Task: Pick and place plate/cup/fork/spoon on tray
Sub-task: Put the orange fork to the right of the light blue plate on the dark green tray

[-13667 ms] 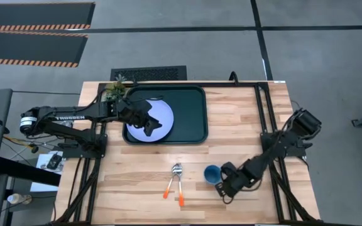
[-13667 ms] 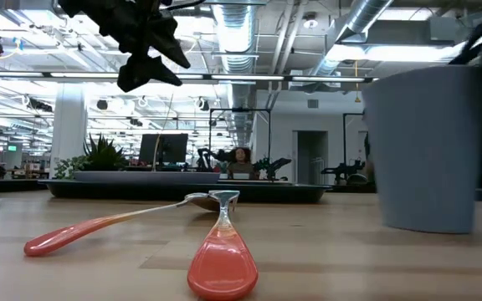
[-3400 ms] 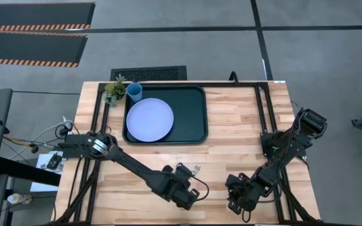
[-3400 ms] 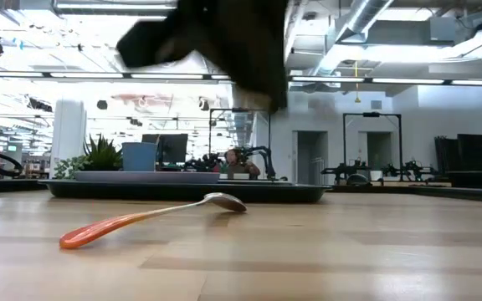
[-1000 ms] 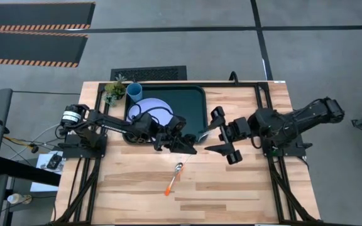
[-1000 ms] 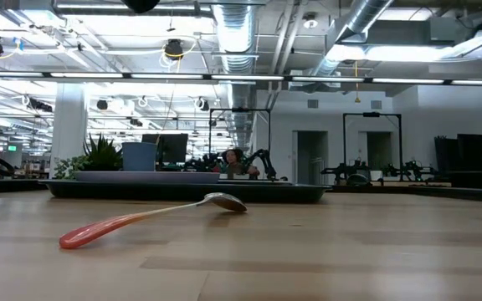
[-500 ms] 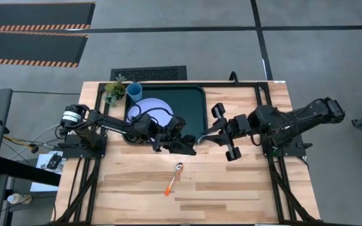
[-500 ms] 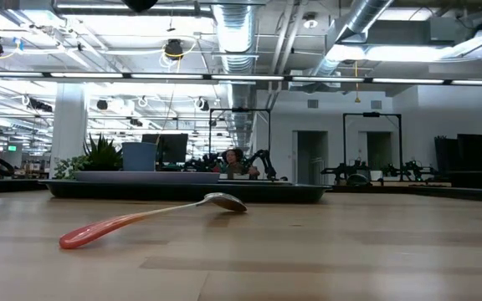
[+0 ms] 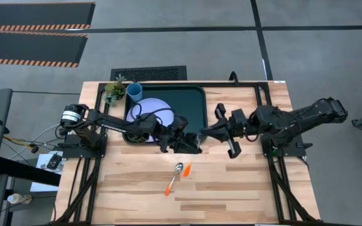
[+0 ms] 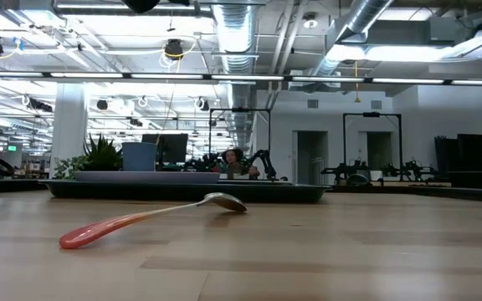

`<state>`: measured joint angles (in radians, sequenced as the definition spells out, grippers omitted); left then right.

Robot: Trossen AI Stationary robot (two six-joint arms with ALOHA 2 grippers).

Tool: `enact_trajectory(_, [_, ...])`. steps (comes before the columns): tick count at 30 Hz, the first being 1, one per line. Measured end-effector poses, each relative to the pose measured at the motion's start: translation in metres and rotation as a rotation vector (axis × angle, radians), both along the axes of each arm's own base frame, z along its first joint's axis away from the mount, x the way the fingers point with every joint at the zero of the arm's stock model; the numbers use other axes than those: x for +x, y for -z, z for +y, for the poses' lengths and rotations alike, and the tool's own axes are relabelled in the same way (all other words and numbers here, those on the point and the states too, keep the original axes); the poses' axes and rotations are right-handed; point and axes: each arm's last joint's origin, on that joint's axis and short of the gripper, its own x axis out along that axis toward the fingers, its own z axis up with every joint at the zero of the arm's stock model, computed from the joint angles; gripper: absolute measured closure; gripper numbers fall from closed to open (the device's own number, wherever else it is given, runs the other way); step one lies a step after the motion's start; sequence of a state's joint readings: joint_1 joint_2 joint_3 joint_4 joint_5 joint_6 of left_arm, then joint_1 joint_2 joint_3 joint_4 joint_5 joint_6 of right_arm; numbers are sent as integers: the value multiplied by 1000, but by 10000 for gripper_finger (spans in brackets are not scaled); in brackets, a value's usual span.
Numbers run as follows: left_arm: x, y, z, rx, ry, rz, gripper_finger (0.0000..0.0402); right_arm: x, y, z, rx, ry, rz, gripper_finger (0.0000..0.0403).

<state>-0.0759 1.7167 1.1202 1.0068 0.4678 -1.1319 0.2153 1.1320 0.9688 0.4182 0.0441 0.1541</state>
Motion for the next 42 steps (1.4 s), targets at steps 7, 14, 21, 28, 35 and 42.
enact_trajectory(7, [6,13,18,38,-49,131,227,-22,13,-5,162,127,278,400])
enact_trajectory(14, [10,24,32,84,-211,215,222,-21,34,-2,265,182,472,401])
enact_trajectory(21, [12,35,35,141,-292,306,257,-9,44,1,283,189,516,400])
enact_trajectory(28, [12,37,35,155,-340,337,337,-9,46,1,283,193,531,398])
enact_trajectory(35, [11,45,37,166,-389,429,398,-10,51,-3,267,234,573,316])
enact_trajectory(42, [9,64,53,184,-465,616,401,-34,32,-23,307,330,497,222])
